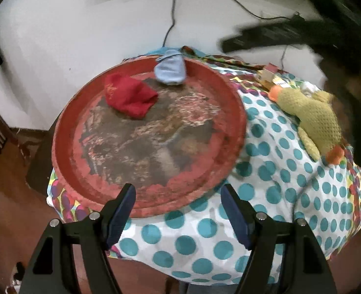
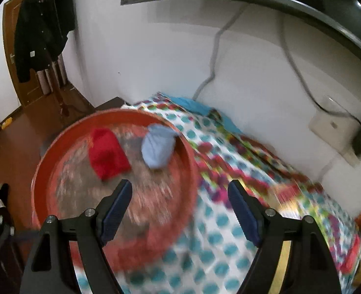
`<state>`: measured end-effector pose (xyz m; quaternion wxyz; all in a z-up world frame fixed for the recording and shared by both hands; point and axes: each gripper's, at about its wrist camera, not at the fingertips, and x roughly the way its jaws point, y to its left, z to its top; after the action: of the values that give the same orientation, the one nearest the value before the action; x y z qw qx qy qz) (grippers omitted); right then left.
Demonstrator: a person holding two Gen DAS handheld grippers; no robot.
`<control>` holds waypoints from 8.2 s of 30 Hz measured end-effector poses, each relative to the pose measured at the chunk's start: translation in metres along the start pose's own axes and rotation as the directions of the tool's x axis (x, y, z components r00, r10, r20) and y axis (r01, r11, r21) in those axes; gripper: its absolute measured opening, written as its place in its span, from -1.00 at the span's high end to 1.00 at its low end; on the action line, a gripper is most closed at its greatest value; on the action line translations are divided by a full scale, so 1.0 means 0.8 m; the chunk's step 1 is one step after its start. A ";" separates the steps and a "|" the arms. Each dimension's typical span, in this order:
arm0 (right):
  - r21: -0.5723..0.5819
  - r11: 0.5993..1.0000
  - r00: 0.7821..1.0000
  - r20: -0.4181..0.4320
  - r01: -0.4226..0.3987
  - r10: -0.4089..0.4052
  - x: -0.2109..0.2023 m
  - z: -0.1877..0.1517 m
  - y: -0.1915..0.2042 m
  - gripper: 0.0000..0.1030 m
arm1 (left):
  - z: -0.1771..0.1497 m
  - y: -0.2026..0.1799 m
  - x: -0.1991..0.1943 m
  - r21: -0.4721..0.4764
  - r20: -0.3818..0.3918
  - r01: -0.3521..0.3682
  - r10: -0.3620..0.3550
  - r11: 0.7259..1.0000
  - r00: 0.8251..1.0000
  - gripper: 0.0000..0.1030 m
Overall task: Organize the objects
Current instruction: 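Move the right gripper back and grasp the red knitted sock, then grasp the yellow knitted duck toy with the left gripper, then carry the yellow duck onto the red tray and open the left gripper, then carry the red knitted sock to the red tray and release it with the right gripper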
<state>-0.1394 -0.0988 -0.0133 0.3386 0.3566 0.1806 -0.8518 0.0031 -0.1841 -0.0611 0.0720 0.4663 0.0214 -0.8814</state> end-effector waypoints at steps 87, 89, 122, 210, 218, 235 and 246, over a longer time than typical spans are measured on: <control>0.455 0.869 0.980 -0.061 0.195 -0.189 -0.057 -0.296 -0.327 0.18 | 0.151 -0.291 0.153 -0.179 -0.049 0.324 -0.337 0.929 0.940 -0.69; 0.447 0.871 0.978 -0.067 0.205 -0.196 -0.056 -0.295 -0.325 0.15 | 0.149 -0.299 0.150 -0.134 -0.035 0.325 -0.332 0.936 0.943 -0.66; 0.408 0.874 0.964 -0.074 0.262 -0.255 -0.062 -0.285 -0.320 0.11 | 0.120 -0.266 0.055 0.140 0.108 0.225 -0.241 0.964 0.964 -0.40; 0.327 0.873 0.931 -0.165 0.363 -0.325 -0.042 -0.277 -0.305 0.06 | 0.150 0.098 0.067 -0.034 0.100 -0.199 0.202 0.979 0.974 -0.65; 0.326 0.873 0.931 -0.165 0.363 -0.326 -0.042 -0.275 -0.304 0.06 | 0.127 0.056 0.049 0.008 0.104 -0.261 0.259 0.965 0.960 -0.65; 0.353 0.864 0.933 -0.126 0.360 -0.337 -0.053 -0.278 -0.305 0.09 | 0.053 -0.050 0.013 0.109 0.155 -0.186 0.168 0.977 0.973 -0.65; 0.347 0.865 0.932 -0.123 0.363 -0.342 -0.059 -0.274 -0.293 0.09 | 0.033 -0.031 0.005 0.047 0.126 -0.167 0.160 0.985 0.979 -0.65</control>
<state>-0.1742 0.2084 -0.1125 0.1003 0.3983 0.0916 -0.9071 -0.0242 -0.1628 -0.0503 0.1319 0.4135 -0.0467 -0.8997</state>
